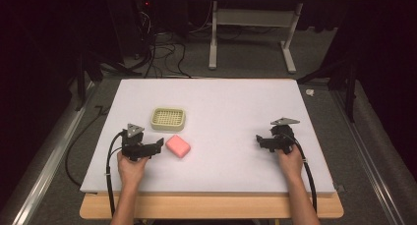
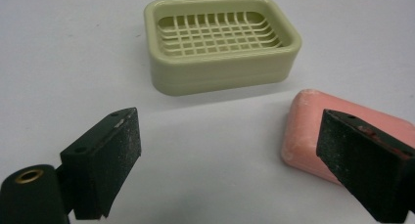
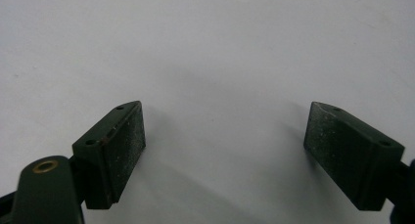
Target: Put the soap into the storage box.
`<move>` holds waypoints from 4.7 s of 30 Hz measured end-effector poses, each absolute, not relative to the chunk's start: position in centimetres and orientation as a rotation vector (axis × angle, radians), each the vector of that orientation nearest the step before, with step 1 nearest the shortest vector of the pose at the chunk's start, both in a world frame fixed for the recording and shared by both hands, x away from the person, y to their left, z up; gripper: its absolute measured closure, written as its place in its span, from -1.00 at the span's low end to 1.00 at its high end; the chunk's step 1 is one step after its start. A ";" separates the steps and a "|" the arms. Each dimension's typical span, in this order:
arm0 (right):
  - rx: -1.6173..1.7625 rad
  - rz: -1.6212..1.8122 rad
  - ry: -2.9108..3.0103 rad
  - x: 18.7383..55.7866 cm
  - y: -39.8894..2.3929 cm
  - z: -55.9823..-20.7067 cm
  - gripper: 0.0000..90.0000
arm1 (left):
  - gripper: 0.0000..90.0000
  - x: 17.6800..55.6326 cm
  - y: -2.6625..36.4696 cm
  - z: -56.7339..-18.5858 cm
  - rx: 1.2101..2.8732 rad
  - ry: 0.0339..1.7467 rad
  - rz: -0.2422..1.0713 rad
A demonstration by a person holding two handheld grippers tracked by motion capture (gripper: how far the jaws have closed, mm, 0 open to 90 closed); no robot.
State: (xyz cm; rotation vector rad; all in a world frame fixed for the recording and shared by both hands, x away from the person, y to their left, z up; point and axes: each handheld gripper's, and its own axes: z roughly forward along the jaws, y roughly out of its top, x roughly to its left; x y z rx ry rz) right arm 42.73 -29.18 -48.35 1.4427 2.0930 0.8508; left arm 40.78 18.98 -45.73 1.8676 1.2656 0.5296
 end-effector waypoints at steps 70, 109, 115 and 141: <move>1.444 0.853 2.092 42.7 -29.2 -48.4 -0.64 | -0.80 41.5 10.9 -48.8 2.119 1.098 0.451; 1.445 0.852 2.092 42.7 -29.2 -48.4 -0.64 | -0.69 40.5 11.8 -46.3 2.096 1.103 0.430; 1.445 0.852 2.092 42.7 -29.2 -48.4 -0.64 | -0.69 40.5 11.8 -45.0 2.088 1.100 0.430; 1.444 0.853 2.094 42.7 -29.2 -48.4 -0.64 | -0.69 41.8 13.3 -43.1 2.038 1.195 0.463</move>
